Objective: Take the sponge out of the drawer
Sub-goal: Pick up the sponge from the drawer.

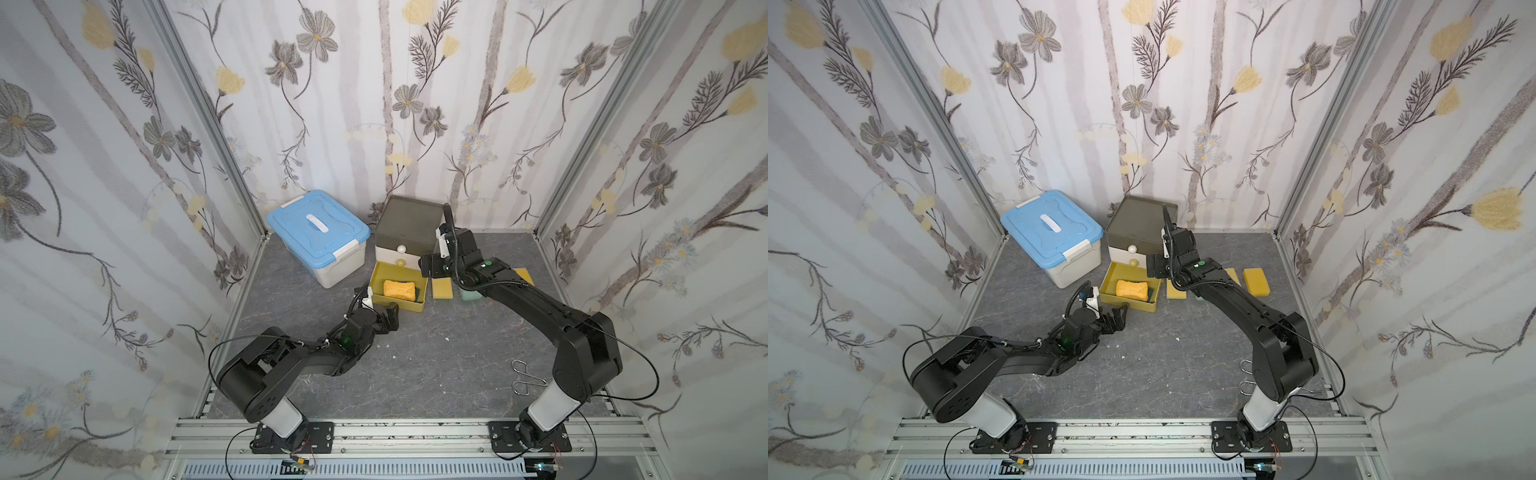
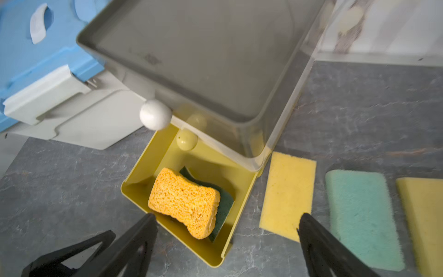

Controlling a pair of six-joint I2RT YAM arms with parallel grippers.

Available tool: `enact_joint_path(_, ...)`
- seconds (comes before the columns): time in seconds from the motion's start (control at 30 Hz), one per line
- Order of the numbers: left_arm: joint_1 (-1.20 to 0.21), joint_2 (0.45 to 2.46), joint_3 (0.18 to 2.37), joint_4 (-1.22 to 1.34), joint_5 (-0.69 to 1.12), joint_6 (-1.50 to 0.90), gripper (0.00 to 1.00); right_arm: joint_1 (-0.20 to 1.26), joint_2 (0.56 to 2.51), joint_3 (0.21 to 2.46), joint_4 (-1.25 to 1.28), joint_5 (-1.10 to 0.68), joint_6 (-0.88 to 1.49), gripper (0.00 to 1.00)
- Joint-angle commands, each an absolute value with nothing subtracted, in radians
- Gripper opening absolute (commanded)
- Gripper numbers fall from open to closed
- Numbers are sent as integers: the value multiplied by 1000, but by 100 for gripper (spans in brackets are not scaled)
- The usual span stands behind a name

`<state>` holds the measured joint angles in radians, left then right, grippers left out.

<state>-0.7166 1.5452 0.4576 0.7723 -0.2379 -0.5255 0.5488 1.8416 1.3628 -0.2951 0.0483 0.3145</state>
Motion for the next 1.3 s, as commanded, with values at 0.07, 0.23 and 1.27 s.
enact_joint_path(0.07, -716, 1438, 432, 643, -356, -455, 100, 597, 1921, 1355, -241, -10, 402, 86)
enact_joint_path(0.23, -716, 1364, 404, 616, -406, -437, 100, 639, 2008, 1406, -256, -13, 424, 80)
enact_joint_path(1.27, -716, 1224, 340, 578, -491, -434, 100, 657, 2195, 1445, -296, 29, 504, 29)
